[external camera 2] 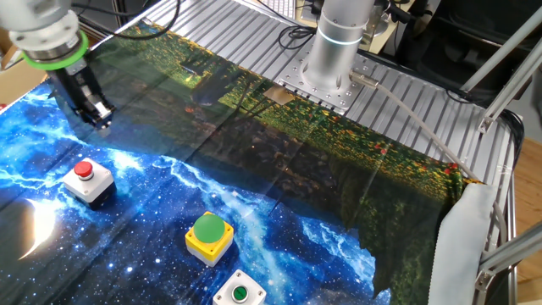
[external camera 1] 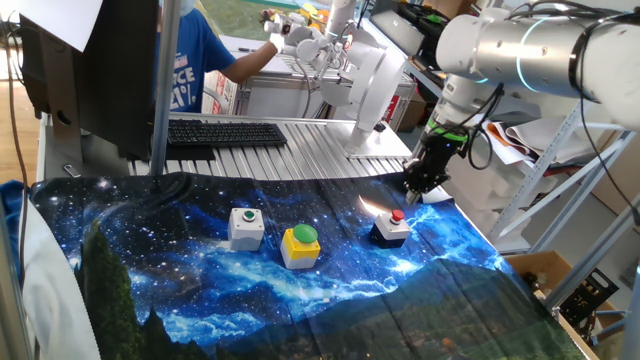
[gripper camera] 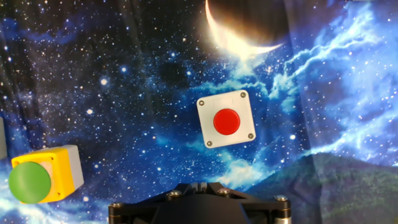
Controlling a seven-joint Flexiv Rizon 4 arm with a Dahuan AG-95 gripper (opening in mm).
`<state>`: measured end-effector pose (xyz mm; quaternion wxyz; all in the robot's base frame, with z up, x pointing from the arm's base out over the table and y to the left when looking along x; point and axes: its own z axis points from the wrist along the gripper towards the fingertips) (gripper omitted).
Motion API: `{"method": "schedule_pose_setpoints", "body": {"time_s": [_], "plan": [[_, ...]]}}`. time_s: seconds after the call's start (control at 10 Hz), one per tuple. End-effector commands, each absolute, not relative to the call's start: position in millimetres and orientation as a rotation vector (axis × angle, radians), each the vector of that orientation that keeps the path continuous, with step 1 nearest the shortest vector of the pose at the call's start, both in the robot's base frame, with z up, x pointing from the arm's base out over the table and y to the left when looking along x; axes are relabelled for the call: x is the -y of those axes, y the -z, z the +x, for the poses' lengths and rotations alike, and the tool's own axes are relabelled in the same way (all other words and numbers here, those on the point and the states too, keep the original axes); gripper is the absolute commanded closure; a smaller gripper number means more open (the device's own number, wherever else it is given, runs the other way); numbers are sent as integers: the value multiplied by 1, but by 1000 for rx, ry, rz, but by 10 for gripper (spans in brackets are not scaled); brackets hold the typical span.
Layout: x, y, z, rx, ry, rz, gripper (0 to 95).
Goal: Press three buttons from left to right in sequence
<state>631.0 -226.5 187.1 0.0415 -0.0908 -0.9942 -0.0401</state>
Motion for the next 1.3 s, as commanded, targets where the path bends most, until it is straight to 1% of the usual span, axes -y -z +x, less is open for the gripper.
{"method": "schedule_pose_setpoints", "body": {"time_s": [0.1,1.3], "plan": [[227,-189,631,3045,127,-281,950],[227,-189,631,3019,147,-278,950]]}}
